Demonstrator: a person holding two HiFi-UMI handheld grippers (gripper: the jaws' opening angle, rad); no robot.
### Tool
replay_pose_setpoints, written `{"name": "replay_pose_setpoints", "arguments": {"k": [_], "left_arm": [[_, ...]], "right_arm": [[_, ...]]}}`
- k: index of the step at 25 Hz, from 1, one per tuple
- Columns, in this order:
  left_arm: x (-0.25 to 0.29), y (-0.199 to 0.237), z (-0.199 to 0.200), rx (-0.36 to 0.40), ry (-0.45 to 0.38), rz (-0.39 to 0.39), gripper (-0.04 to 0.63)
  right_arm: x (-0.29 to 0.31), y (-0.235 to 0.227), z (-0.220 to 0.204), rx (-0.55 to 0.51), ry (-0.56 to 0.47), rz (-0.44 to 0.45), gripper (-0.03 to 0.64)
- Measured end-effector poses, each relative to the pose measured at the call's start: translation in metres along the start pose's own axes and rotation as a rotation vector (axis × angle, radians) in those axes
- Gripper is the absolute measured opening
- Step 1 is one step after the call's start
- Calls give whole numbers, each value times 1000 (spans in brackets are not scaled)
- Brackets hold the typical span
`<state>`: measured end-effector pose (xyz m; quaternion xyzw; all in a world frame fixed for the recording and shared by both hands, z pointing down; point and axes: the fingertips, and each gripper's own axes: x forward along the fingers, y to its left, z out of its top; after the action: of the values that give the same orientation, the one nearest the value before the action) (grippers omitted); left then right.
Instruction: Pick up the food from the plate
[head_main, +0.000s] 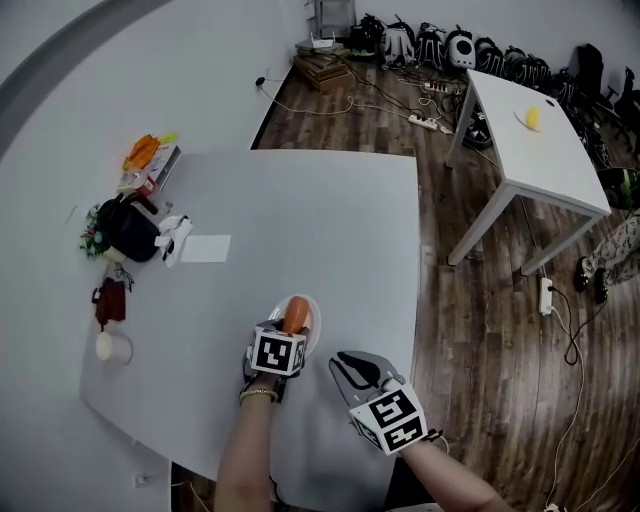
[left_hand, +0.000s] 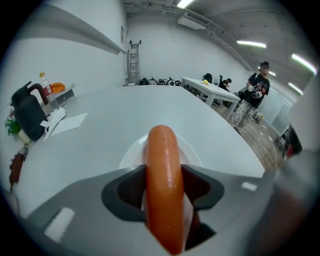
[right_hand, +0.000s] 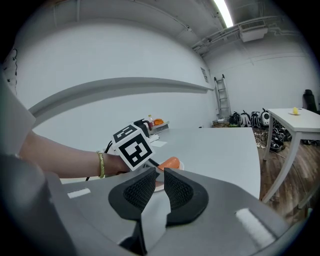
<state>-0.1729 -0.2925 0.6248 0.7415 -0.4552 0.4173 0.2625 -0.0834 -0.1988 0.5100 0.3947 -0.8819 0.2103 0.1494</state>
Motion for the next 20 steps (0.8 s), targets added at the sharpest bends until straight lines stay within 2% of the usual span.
{"name": "replay_pose_setpoints", "arguments": {"k": [3, 6, 10, 15, 20], "left_arm": [[0, -1, 2, -3, -25, 16, 215], [-11, -4, 3, -6, -89, 39, 215], [-52, -17, 8, -51, -247, 47, 215], [-126, -55, -1, -126, -461, 44, 215], [-197, -86, -27, -206, -600, 73, 215]], "right_arm": [[4, -2, -2, 3, 14, -19, 54], [2, 0, -2, -5, 16, -36, 54], [-5, 2, 5, -29, 1, -57, 54], [-27, 13, 12, -43, -23, -76, 52], [-51, 49, 16, -94, -57, -39, 29]]}}
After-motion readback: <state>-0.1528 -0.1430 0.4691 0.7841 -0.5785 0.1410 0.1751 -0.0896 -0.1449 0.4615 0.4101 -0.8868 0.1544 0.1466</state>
